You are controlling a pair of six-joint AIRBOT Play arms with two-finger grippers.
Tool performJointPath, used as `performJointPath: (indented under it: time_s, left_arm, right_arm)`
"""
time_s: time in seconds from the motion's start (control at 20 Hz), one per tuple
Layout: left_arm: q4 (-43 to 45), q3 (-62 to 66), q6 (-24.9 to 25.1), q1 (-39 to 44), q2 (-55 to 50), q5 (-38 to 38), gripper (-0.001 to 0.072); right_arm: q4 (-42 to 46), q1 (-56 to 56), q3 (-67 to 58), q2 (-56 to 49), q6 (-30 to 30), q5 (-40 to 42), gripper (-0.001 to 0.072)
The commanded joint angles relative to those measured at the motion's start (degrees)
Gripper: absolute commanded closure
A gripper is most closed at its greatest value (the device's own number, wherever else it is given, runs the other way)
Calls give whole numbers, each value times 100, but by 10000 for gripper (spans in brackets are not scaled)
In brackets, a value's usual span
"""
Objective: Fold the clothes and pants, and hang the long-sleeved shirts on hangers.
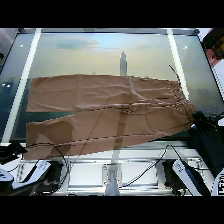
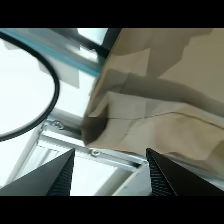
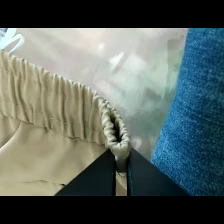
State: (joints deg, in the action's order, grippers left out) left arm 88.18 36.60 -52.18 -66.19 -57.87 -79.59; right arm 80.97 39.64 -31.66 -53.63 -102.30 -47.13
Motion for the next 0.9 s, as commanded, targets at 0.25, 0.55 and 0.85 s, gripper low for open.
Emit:
performJointPath:
  time_s: [0.25, 0.55, 0.85]
  left_arm:
    - [-308, -76, 990, -393, -695, 691, 225]
    - [-929, -76, 1283, -391, -1123, 640, 226]
    - [-378, -68, 1281, -391, -1296, -168, 362]
  right_arm:
    - [7, -4, 0, 4, -7, 17, 671]
    - [-11, -4, 0, 4, -7, 15, 671]
    - [-9, -4, 0, 4, -7, 20, 671]
